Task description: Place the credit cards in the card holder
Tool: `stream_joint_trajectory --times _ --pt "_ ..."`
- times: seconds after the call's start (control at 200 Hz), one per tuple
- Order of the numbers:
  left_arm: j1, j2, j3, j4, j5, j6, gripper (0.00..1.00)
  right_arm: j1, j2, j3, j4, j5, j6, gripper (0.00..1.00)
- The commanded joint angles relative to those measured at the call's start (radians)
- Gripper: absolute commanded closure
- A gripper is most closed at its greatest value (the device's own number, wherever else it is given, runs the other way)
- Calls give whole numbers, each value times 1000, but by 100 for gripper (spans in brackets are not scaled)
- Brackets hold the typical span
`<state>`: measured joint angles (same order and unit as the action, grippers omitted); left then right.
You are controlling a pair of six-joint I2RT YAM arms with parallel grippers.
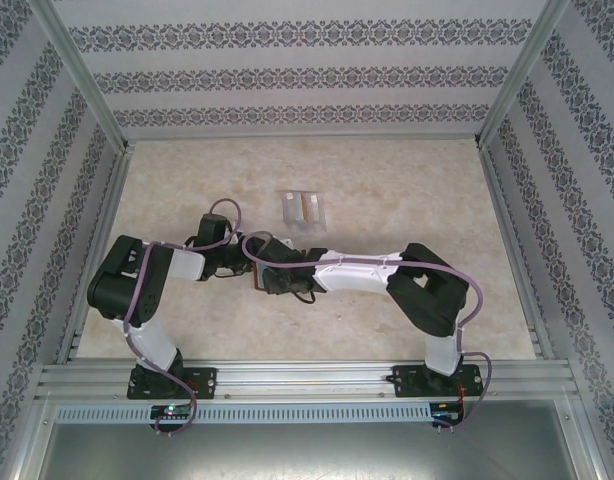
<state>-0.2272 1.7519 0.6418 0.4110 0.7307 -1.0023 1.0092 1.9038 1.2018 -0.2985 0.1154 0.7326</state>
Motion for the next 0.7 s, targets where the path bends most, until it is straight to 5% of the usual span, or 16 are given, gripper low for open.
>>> stream_joint_trajectory --times 0.0,0.19,0.699 --pt "-8 42 19 -68 -24 32 57 -1 23 37 -99 87 -8 57" --pt "6 -3 53 -167 -30 102 37 -6 47 48 -126 98 -10 51" --pt "40 -127 44 -450 -161 264 25 -64 15 11 -61 -31 -55 36"
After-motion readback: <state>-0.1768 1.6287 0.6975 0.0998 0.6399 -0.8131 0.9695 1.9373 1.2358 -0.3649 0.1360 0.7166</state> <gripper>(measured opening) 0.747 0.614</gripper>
